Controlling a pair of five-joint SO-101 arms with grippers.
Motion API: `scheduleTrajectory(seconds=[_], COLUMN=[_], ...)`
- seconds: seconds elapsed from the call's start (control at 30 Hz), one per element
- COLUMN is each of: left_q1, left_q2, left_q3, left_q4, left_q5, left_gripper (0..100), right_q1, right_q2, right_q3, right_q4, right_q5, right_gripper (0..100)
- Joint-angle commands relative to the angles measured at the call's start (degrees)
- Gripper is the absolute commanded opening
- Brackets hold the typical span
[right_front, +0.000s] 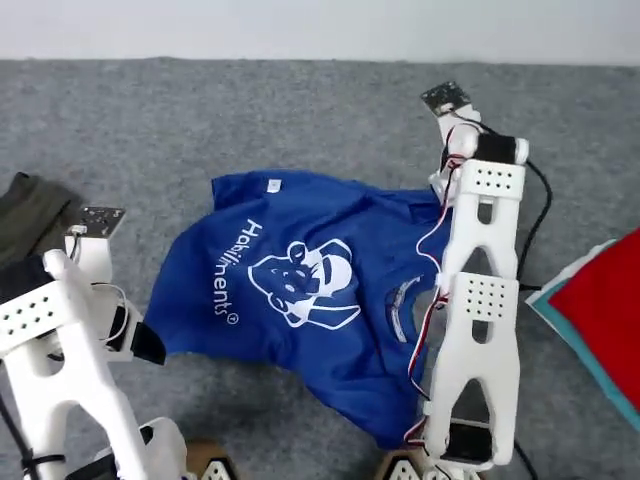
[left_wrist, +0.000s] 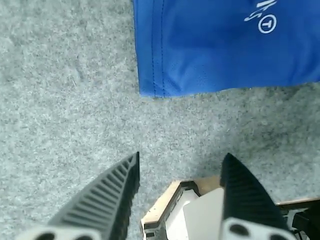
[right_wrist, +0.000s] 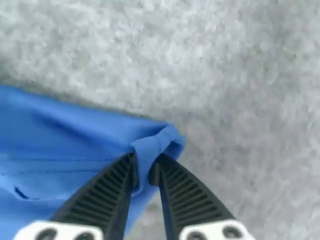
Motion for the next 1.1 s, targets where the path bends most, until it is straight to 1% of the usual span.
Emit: scheduleTrajectory(seconds=[0.0, 0.07, 0.13, 0.23, 0.27, 0.33, 0.4, 0.43, 0.5, 0.6, 0.63, 0.8, 0.93, 1.0, 1.07], left_q1=[-0.1, -0.1, 0.0, 0.5, 1.6, 5.8, 10.7, 12.7, 14.7, 16.5, 17.3, 22.9, 25.8, 26.4, 26.4], left_q2=[-1.8, -1.8, -1.7, -1.1, -1.1, -0.1, 4.0, 7.0, 14.9, 29.1, 34.0, 57.6, 74.7, 82.8, 90.2], left_q3=[0.0, -0.4, -3.0, -11.2, -14.0, -18.3, -21.8, -24.0, -29.8, -42.6, -47.4, -76.7, -101.9, -111.7, -119.5], left_q4=[1.5, 1.5, 1.1, -3.1, -5.2, -9.1, -10.4, -10.5, -10.7, -10.2, -9.2, -1.0, 1.1, 1.1, 0.7], left_q5=[-0.5, -0.5, 0.2, 4.0, 4.9, 5.5, 5.7, 6.5, 10.8, 18.5, 20.0, 20.6, 20.2, 19.7, 17.2], left_gripper=[25, 25, 25, 25, 26, 29, 30, 30, 30, 30, 30, 30, 30, 30, 30], right_q1=[-0.1, -4.0, -6.4, -8.3, -9.0, -9.5, -9.7, -9.6, -9.4, -9.3, -9.3, -9.8, -9.7, -9.5, -9.3], right_q2=[-5.8, -7.6, -10.1, -14.9, -16.1, -18.2, -20.3, -21.2, -23.3, -26.7, -27.9, -32.8, -35.9, -37.1, -38.4], right_q3=[-4.0, -4.0, -3.7, -3.3, -2.3, 0.6, 3.4, 4.7, 7.7, 12.7, 14.7, 25.1, 33.4, 36.7, 39.5], right_q4=[4.0, 9.9, 10.2, 10.0, 10.0, 10.0, 10.1, 10.1, 10.1, 10.1, 10.1, 10.1, 10.1, 10.1, 10.1], right_q5=[-3.7, -4.2, -4.8, -8.2, -8.3, -8.6, -8.7, -9.1, -11.3, -12.7, -12.6, -12.5, -12.4, -12.4, -12.4], right_gripper=[1.6, 3.8, 11.2, 22.5, 23.6, 23.1, 23.1, 23.1, 23.1, 23.1, 23.1, 23.1, 23.1, 23.1, 23.1])
